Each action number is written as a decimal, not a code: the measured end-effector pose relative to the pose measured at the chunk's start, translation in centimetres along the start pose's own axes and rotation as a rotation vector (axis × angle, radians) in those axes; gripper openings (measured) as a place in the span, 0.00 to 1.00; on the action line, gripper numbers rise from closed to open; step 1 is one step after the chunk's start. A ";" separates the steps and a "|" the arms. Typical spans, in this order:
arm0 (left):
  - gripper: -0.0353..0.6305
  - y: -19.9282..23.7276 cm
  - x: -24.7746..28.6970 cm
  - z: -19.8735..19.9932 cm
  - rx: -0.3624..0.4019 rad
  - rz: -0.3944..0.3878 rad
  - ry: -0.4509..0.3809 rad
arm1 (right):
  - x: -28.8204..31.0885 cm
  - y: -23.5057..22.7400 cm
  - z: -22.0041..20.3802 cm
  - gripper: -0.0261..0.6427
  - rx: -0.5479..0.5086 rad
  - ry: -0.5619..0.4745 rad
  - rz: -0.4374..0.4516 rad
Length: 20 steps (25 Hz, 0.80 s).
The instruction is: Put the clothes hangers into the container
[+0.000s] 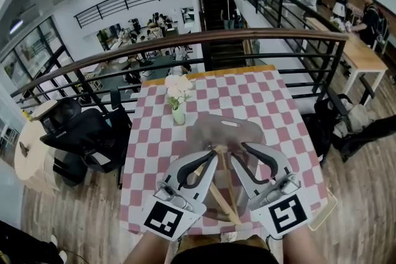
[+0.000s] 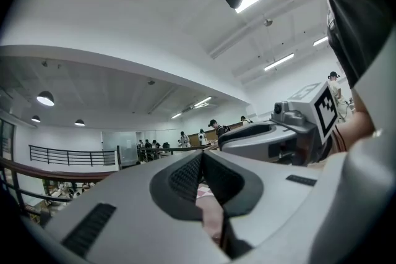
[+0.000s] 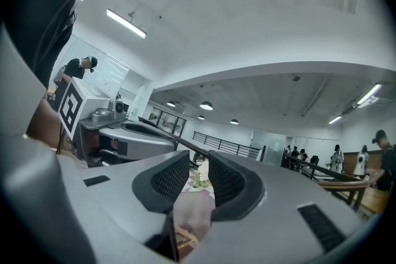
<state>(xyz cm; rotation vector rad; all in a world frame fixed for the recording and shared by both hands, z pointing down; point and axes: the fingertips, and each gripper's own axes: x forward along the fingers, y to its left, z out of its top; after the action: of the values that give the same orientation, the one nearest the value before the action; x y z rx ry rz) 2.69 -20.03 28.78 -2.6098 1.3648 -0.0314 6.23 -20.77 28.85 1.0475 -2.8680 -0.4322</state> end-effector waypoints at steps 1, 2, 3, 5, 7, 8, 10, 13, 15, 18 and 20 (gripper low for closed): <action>0.07 0.0 0.0 0.0 0.003 -0.003 0.001 | 0.1 -0.1 -0.1 0.19 0.011 0.002 -0.002; 0.07 0.0 0.0 -0.1 0.007 -0.007 0.004 | 0.2 -0.1 -0.2 0.16 0.024 0.002 0.000; 0.07 -0.1 0.1 -0.1 0.008 -0.012 0.007 | 0.3 0.0 -0.3 0.15 0.035 0.005 0.007; 0.07 -0.1 0.3 -0.1 -0.006 -0.021 0.004 | 0.5 0.2 -0.6 0.13 0.042 0.019 0.029; 0.07 0.0 0.4 -0.2 -0.016 -0.028 0.002 | 0.7 0.5 -0.9 0.11 0.037 0.028 0.047; 0.07 0.0 0.5 -0.2 -0.015 -0.032 0.004 | 0.7 0.8 -1.0 0.10 0.036 0.029 0.060; 0.07 0.0 0.7 -0.3 -0.012 -0.041 0.006 | 0.8 1.2 -1.1 0.08 0.037 0.028 0.086; 0.07 0.0 0.9 -0.5 -0.005 -0.046 0.009 | 0.9 1.3 -1.0 0.08 0.036 0.013 0.086; 0.07 0.1 1.0 -0.6 -0.003 -0.046 0.006 | 1.0 1.1 -0.9 0.08 0.021 0.000 0.071; 0.07 0.7 0.9 -0.7 -0.012 -0.020 0.007 | 1.1 1.0 -1.1 0.08 -0.015 0.006 0.045; 0.07 0.9 0.9 -0.8 -0.018 -0.007 0.008 | 1.1 1.0 -1.3 0.08 -0.030 0.012 0.041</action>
<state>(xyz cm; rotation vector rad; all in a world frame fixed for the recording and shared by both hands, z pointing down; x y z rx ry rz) 2.34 -21.40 29.32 -2.6321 1.3655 -0.0303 4.99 -21.06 30.32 0.9809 -2.8581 -0.4631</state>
